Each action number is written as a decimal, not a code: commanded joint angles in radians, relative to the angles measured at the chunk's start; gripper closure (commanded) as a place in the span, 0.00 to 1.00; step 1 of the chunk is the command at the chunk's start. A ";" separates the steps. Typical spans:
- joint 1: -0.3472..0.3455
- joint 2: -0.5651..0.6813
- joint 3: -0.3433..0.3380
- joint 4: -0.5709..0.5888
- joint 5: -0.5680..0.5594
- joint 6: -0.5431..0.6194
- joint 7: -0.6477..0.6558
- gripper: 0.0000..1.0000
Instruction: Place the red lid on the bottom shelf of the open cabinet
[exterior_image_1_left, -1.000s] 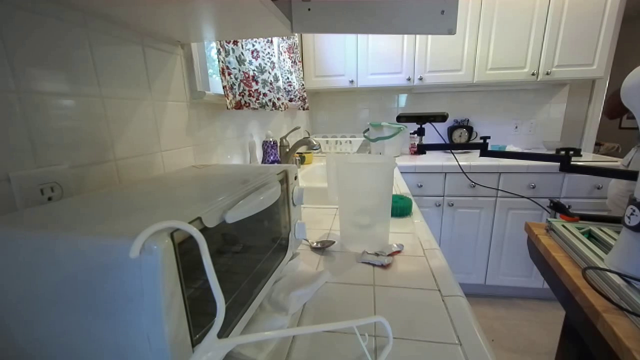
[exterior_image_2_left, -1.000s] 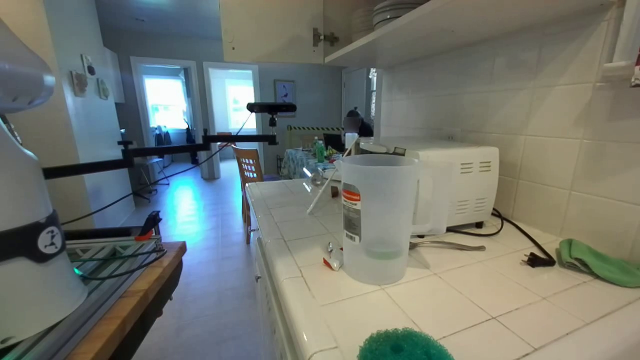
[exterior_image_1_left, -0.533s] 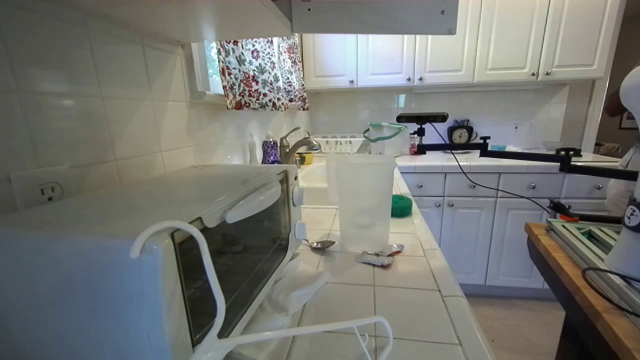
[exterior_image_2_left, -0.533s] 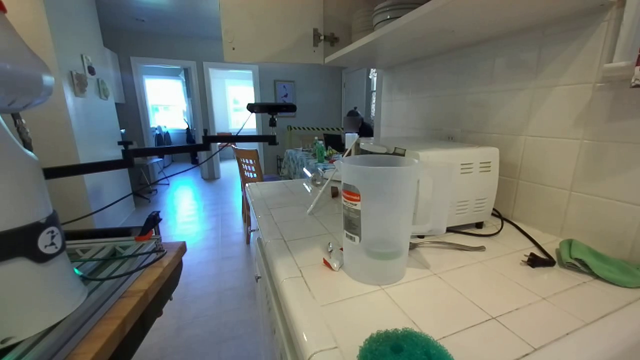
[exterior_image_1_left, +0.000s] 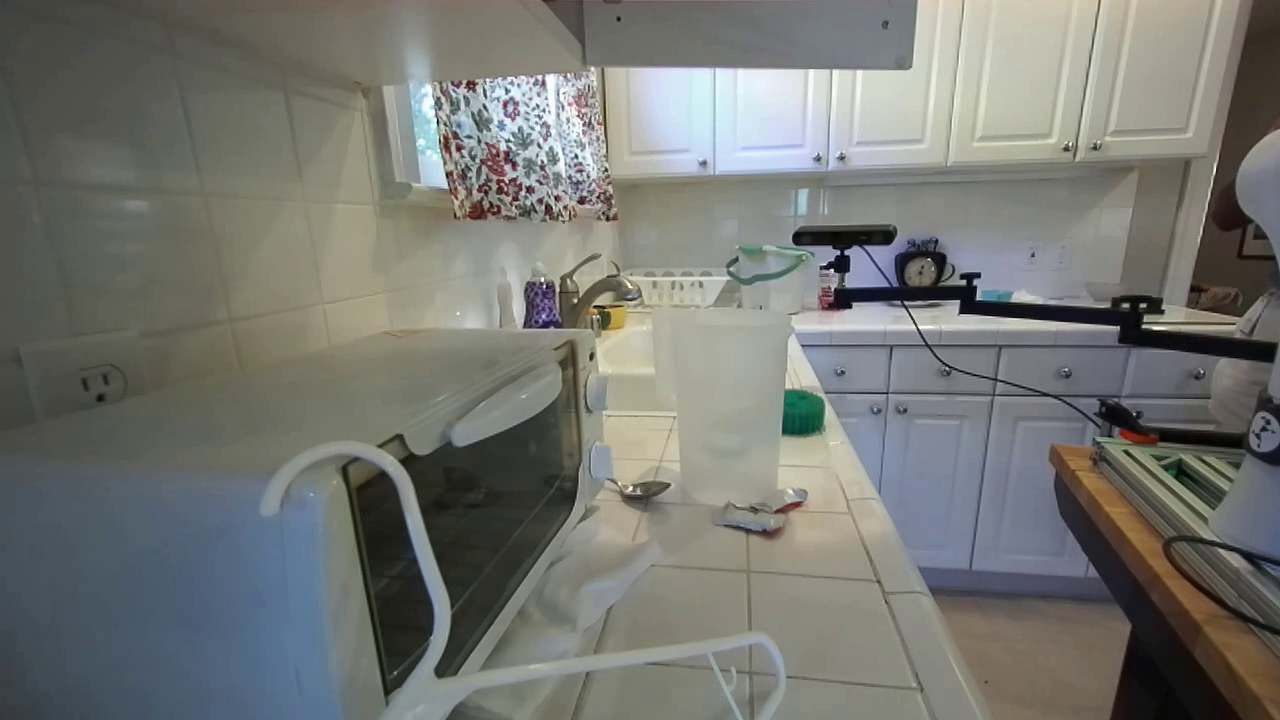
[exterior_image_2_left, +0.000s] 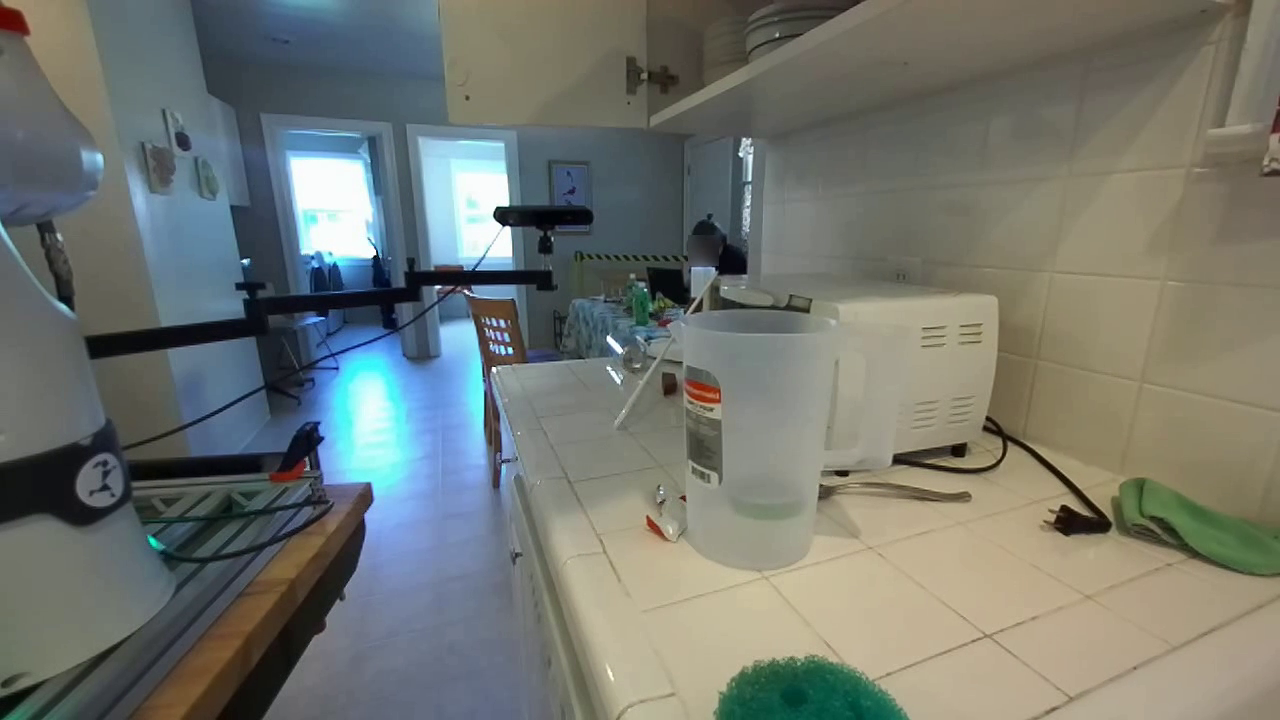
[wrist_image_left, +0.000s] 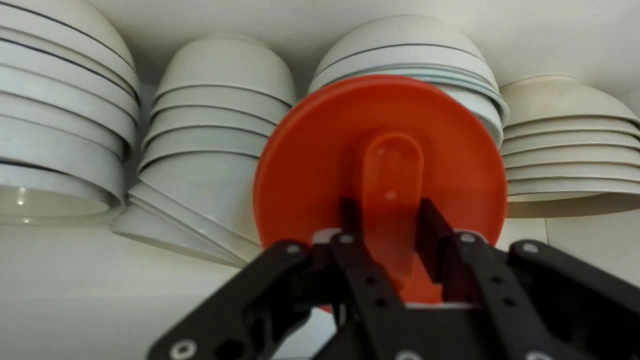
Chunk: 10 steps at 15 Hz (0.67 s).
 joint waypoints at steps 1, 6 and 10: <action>0.013 0.065 0.001 0.066 0.010 0.009 -0.073 0.92; 0.016 0.121 0.003 0.110 0.003 0.042 -0.109 0.92; 0.024 0.155 0.008 0.148 0.007 0.055 -0.139 0.92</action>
